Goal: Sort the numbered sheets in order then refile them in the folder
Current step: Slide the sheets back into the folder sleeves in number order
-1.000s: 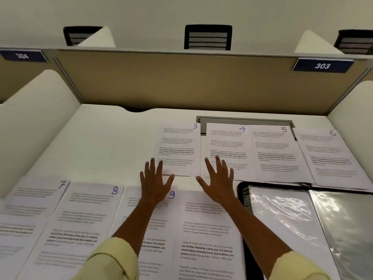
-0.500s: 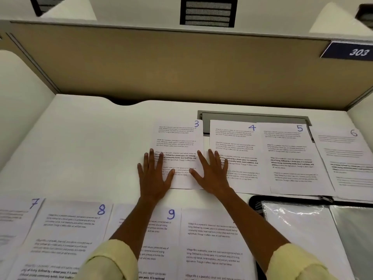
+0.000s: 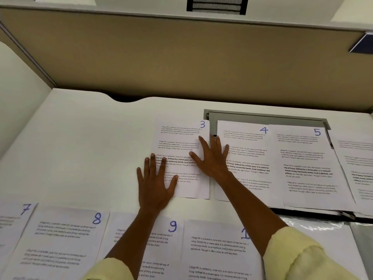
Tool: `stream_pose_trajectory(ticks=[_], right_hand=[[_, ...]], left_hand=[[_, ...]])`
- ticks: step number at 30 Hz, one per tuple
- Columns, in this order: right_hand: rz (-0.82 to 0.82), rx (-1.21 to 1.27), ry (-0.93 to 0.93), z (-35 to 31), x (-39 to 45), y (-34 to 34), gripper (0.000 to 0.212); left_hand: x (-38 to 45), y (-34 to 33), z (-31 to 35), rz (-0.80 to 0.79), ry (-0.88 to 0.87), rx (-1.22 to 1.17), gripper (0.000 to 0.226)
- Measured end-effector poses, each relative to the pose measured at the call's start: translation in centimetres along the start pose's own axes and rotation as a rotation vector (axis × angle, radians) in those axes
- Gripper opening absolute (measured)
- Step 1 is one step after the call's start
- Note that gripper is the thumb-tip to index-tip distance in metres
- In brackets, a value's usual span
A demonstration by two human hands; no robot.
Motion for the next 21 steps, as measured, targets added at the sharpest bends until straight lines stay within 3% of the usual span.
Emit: stream_pose_trajectory(ticks=[10,18,21], right_hand=[[0.14,0.381,-0.058,-0.7,2.2,1.6,0.068],[0.279,0.769,0.109,-0.8,1.8,3.6,0.067],[0.265,0.795,0.074,-1.3,1.4,4.0,0.067]], left_hand=[[0.0,0.0,0.0,-0.014,0.008,-0.013,0.075],[-0.1,0.0,-0.1,-0.001,-0.004,-0.018,0.074],[0.0,-0.1,-0.2,-0.017,0.001,-0.012,0.075]])
Point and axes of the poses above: each hand's wrist, its own x-axis towards the middle knuckle, its own y-axis out of the back of the hand, z = x × y, the point moved 4 cm from there along x, towards the middle knuckle, and after that the axes turned 12 degrees about -z, right-handed, at the moved point
